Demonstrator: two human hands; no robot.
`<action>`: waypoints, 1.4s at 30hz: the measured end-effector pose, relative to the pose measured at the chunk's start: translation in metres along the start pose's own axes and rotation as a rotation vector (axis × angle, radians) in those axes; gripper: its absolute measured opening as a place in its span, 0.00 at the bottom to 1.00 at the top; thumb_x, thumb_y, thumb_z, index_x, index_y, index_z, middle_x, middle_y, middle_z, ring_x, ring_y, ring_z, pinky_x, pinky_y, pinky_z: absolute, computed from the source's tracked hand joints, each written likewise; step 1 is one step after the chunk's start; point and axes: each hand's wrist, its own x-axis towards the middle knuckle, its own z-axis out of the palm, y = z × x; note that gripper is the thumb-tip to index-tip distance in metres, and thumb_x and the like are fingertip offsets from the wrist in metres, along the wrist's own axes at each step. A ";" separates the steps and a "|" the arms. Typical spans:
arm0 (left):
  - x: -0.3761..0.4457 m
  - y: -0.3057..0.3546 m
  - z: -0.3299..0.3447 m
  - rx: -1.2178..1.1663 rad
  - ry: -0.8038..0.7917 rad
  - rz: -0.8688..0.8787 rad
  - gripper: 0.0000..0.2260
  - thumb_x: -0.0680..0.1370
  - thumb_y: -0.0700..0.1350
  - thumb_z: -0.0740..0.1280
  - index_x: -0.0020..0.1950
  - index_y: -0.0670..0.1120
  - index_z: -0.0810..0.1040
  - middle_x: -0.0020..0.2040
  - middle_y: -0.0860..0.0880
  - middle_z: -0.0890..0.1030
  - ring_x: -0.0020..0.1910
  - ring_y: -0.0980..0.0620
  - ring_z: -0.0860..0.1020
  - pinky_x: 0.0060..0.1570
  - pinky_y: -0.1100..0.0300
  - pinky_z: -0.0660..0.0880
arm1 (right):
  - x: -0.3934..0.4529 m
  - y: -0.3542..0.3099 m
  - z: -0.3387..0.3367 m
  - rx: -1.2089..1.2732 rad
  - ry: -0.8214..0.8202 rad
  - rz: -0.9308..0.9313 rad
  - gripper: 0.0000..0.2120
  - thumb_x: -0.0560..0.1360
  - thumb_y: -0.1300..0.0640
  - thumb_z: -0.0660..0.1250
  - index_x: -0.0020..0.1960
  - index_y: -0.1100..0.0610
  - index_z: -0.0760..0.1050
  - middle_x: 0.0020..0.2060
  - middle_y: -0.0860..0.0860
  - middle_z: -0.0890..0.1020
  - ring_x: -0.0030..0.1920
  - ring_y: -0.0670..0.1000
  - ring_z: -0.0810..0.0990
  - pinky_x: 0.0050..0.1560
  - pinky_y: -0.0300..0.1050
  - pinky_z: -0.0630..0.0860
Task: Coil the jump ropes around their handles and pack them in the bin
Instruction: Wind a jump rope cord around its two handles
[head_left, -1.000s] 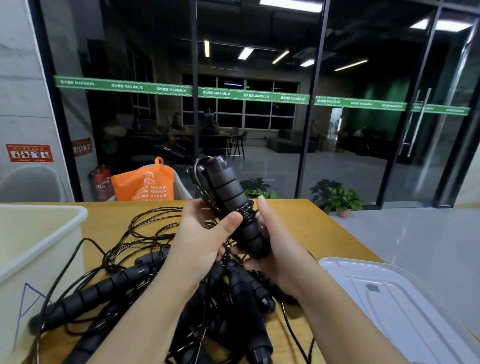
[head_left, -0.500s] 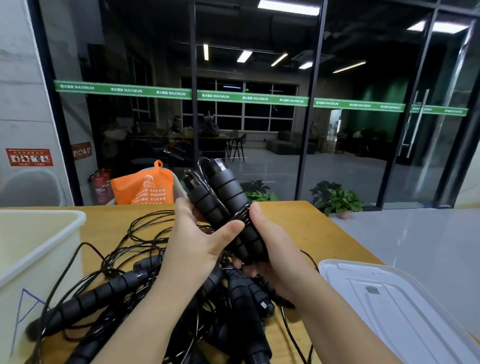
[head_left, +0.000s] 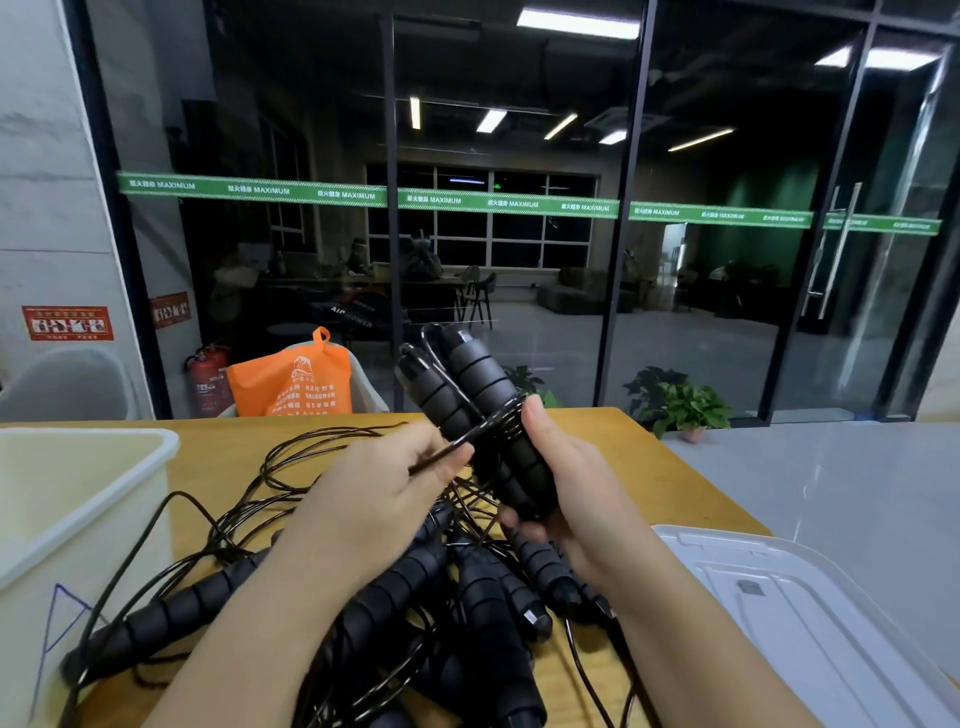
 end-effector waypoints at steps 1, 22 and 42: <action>-0.001 -0.003 0.004 0.018 0.012 0.075 0.21 0.72 0.74 0.48 0.37 0.61 0.68 0.33 0.58 0.76 0.32 0.57 0.73 0.29 0.62 0.66 | 0.000 0.000 0.000 0.038 -0.005 0.022 0.34 0.64 0.32 0.62 0.51 0.60 0.79 0.37 0.55 0.80 0.27 0.52 0.73 0.20 0.36 0.63; 0.000 0.007 -0.001 0.018 -0.030 -0.017 0.05 0.83 0.43 0.52 0.54 0.50 0.65 0.34 0.54 0.70 0.33 0.68 0.72 0.34 0.68 0.68 | 0.010 0.008 -0.006 0.211 0.048 0.189 0.35 0.66 0.33 0.63 0.57 0.60 0.79 0.43 0.58 0.80 0.27 0.50 0.72 0.17 0.35 0.62; 0.000 0.005 0.010 -0.257 0.041 -0.091 0.15 0.77 0.59 0.51 0.40 0.51 0.67 0.28 0.58 0.73 0.31 0.64 0.72 0.31 0.68 0.64 | 0.003 0.002 0.000 0.376 -0.191 0.234 0.26 0.72 0.36 0.60 0.50 0.56 0.83 0.37 0.60 0.80 0.22 0.50 0.70 0.15 0.32 0.60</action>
